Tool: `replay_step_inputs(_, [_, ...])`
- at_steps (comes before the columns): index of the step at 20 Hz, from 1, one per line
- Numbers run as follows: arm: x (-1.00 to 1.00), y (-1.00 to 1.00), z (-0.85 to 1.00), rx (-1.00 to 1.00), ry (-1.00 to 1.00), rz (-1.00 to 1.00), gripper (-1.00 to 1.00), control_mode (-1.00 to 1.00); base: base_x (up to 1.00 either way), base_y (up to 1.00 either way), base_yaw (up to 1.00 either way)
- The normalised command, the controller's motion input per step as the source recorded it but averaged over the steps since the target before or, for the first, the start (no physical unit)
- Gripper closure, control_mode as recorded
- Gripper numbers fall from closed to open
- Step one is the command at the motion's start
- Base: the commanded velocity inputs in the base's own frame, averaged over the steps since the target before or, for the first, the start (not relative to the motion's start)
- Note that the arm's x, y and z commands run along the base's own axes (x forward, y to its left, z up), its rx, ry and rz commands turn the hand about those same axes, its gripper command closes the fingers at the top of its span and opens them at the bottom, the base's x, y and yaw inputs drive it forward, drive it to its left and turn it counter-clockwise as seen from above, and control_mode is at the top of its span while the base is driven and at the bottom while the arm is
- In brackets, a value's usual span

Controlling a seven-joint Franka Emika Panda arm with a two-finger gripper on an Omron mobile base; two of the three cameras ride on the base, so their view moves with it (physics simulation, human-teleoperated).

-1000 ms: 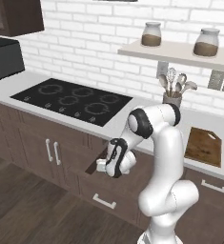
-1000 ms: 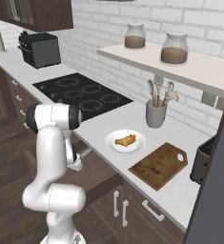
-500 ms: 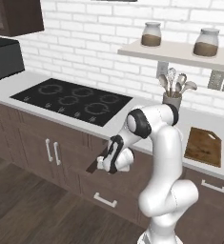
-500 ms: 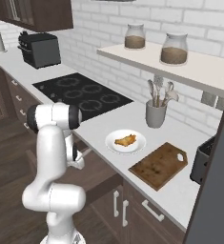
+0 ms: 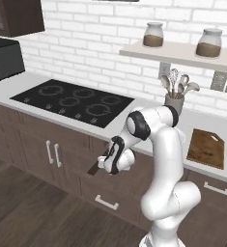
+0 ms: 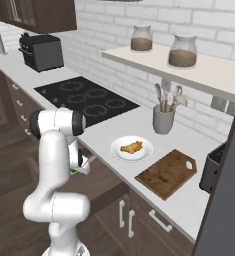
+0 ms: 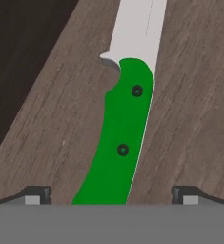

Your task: Pick up the knife from the drawer and place it on the cutting board. Then place the meat from the plate to the cutting board.

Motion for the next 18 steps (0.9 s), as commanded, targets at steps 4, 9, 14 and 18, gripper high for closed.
replay_step_inputs(4, [0.18, 0.0, -0.21, 0.0, 0.05, 0.0, -1.0, -1.0, 0.0, 0.0, 0.0])
replay_step_inputs(9, [0.0, 0.0, -0.12, 0.0, 0.02, 0.0, -1.0, -1.0, 0.0, 0.0, 0.0])
replay_step_inputs(14, [-0.09, 0.0, -0.15, 0.0, 0.04, 0.0, 1.0, -1.0, 0.0, 0.0, 0.0])
replay_step_inputs(18, [-0.29, 0.0, -0.01, 0.0, 0.0, 0.0, 1.0, -1.0, 0.0, 0.0, 0.0])
